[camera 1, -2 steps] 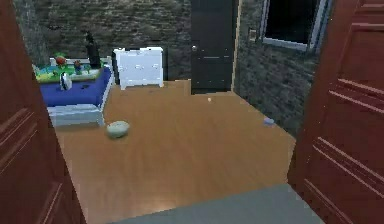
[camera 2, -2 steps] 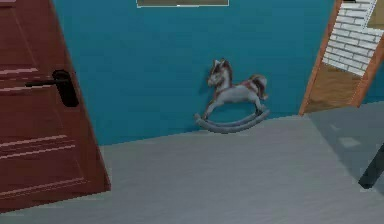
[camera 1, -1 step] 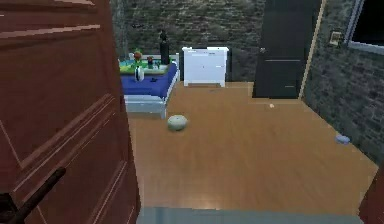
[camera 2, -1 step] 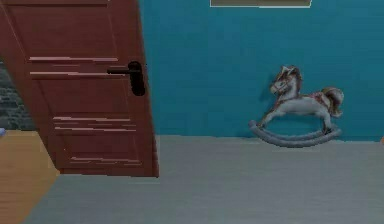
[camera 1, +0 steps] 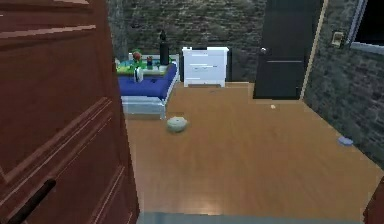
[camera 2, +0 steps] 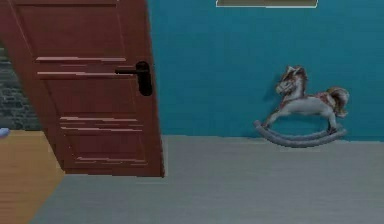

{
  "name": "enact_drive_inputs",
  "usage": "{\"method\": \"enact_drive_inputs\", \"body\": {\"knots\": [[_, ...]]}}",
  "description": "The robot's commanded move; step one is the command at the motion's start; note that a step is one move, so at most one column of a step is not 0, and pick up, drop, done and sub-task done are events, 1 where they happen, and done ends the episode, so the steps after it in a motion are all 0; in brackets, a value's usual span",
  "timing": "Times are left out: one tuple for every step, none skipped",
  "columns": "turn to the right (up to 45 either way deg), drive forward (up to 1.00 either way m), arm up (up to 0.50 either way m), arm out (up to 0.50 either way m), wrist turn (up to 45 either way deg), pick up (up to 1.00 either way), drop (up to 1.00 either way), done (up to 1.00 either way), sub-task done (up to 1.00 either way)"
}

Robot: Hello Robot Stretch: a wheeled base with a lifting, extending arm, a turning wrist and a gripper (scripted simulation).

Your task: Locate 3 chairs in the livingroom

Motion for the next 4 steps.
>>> {"method": "enact_drive_inputs", "body": {"knots": [[9.0,0.00,0.00,0.00,0.0,0.00,0.00,0.00,0.00],[0.0,1.00,0.00,0.00,0.0,0.00,0.00,0.00,0.00],[3.0,0.00,0.00,0.00,0.0,0.00,0.00,0.00,0.00],[0.0,1.00,0.00,0.00,0.0,0.00,0.00,0.00,0.00]]}}
